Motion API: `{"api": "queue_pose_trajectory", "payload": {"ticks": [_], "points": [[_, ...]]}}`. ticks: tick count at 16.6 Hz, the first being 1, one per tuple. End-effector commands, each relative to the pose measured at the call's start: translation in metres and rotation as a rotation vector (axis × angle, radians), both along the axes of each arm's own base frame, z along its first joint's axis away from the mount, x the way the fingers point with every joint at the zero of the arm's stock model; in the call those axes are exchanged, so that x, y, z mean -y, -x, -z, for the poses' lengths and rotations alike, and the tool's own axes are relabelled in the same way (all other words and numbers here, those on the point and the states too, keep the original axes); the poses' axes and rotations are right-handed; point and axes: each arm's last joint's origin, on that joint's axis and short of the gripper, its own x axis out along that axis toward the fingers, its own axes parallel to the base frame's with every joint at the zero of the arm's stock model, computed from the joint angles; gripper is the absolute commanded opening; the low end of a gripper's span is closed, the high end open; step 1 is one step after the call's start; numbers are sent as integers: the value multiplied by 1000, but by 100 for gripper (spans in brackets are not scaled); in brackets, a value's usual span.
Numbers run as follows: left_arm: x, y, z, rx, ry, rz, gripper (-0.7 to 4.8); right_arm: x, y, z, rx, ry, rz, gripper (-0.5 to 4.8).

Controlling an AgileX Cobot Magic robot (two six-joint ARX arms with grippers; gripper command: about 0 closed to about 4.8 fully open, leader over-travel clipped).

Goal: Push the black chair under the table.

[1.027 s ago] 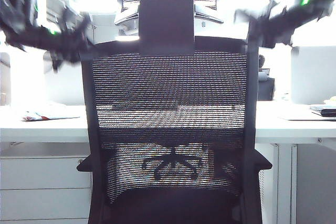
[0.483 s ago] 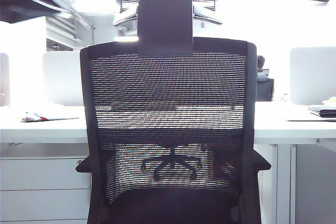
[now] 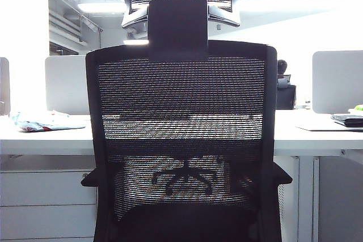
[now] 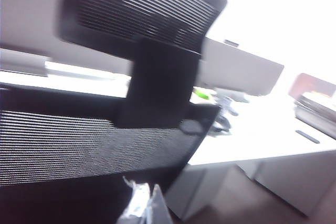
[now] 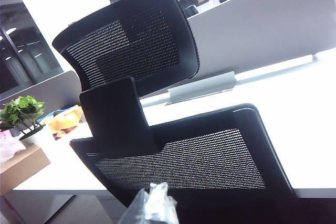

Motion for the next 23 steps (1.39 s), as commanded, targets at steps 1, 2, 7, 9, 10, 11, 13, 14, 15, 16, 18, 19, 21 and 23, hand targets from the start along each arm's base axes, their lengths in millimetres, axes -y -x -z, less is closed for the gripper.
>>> {"api": "queue_pose_trajectory", "payload": {"ticks": [1, 2, 7, 9, 10, 11, 13, 14, 15, 16, 18, 19, 21, 23], "points": [[0, 0, -1, 8, -6, 8, -5, 2, 9, -6, 36, -7, 2, -5], [0, 0, -1, 8, -6, 8, -5, 2, 11, -7, 46, -9, 2, -5], [0, 0, -1, 8, -6, 8, -6, 3, 16, -9, 69, -13, 2, -5], [0, 0, -1, 6, -6, 8, -5, 3, 16, -9, 69, -13, 2, -5], [0, 0, -1, 7, -7, 10, -5, 3, 16, -9, 70, -13, 2, -5], [0, 0, -1, 10, -17, 7, -5, 3, 16, -9, 69, -13, 1, -5], [-3, 6, -2, 36, -70, -113, -5, 3, 16, -9, 69, -13, 2, -5], [-6, 11, -3, 37, -84, -208, -5, 3, 16, -9, 70, -13, 2, -5], [-8, 16, -4, 25, -87, -276, -5, 3, 16, -9, 69, -13, 1, -5], [-10, 25, -4, 34, -156, -356, -5, 3, 16, -9, 62, -12, 2, -5], [-15, 39, -1, 7, -244, -511, -5, 3, 16, -9, 62, -12, 1, -5], [-18, 46, 2, -30, -266, -592, -5, 3, 16, -9, 63, -12, 1, -5], [-21, 55, 12, -76, -281, -691, -5, 3, 16, -9, 62, -12, 1, -5], [-23, 61, 25, -77, -281, -725, -5, 3, 16, -9, 62, -12, -1, -5]]}}
